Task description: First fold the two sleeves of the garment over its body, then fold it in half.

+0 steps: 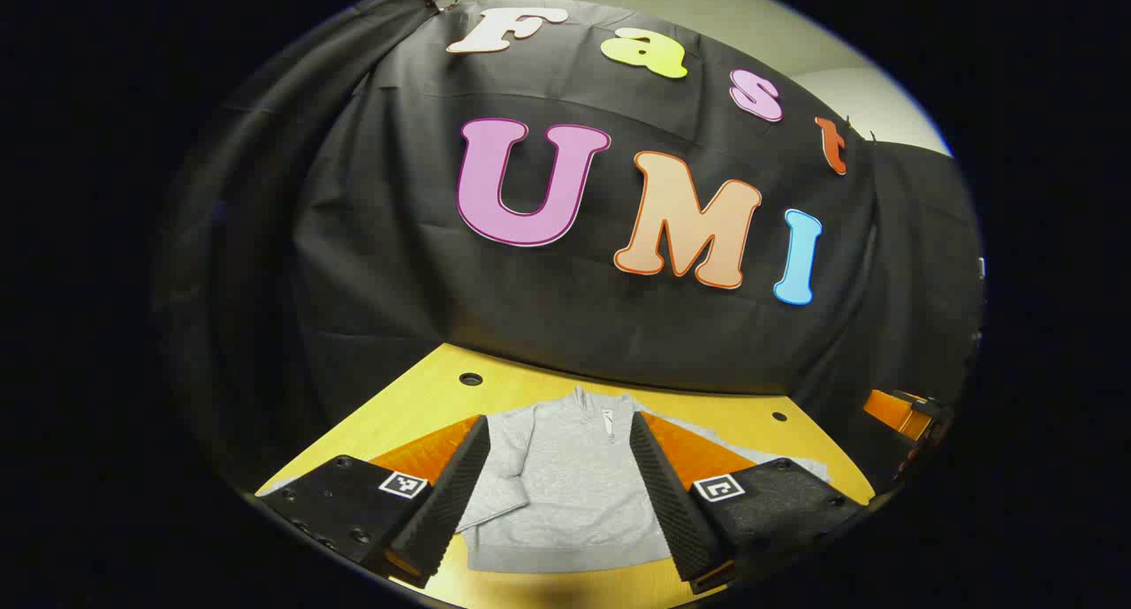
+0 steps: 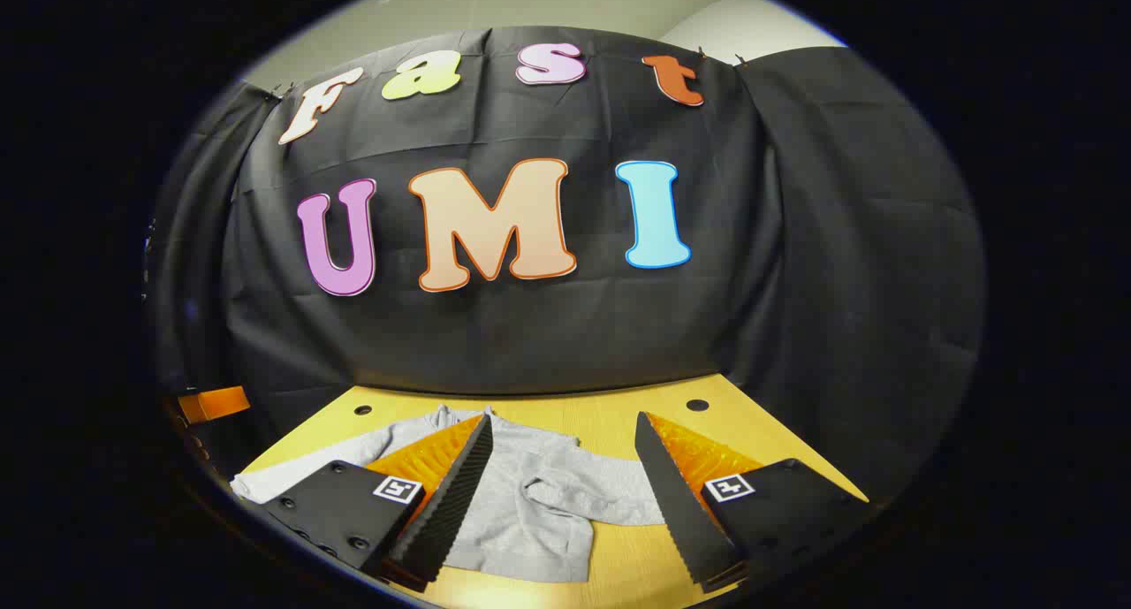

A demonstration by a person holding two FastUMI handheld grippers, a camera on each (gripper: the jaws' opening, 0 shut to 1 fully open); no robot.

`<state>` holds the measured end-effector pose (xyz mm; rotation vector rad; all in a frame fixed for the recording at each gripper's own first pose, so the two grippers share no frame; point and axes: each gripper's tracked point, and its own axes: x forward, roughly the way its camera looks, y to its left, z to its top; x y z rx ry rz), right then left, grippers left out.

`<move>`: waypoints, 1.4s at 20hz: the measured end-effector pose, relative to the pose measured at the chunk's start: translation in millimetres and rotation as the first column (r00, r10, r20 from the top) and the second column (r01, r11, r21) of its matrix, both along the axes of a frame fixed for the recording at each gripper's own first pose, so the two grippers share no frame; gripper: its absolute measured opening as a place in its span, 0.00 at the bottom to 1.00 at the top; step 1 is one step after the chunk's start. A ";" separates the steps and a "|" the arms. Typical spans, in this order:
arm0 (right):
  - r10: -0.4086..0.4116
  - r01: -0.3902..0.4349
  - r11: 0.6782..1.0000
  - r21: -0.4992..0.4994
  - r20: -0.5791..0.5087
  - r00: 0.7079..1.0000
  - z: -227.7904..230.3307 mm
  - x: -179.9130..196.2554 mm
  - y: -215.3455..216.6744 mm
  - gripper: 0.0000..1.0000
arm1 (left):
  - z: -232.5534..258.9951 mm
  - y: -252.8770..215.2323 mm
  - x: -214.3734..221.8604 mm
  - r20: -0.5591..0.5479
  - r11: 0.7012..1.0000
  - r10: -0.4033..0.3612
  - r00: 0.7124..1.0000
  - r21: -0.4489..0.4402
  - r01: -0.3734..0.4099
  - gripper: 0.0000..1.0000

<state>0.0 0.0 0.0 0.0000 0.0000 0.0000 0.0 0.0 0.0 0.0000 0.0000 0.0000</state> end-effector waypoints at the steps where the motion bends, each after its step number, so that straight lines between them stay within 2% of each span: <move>1: -0.005 0.005 1.000 0.006 0.000 1.000 0.6 -0.8 -1.5 1.00 | 0.6 1.4 -0.8 0.001 1.000 0.001 1.000 0.001 -0.001 0.93; 17: -0.081 0.082 0.997 0.012 -0.052 0.995 -19.0 17.4 -45.7 0.98 | -5.3 0.3 3.9 -0.038 1.000 0.002 0.999 0.031 -0.001 0.93; 23: -0.173 0.175 0.984 0.025 -0.081 0.982 -30.3 30.2 -101.3 0.99 | -6.7 2.3 7.7 -0.052 0.999 0.033 0.998 0.026 -0.032 0.94; 28: -0.246 0.257 0.965 0.049 -0.167 0.955 -61.2 48.3 -151.4 0.99 | -9.8 3.6 10.4 -0.055 0.998 0.065 0.996 0.021 -0.064 0.93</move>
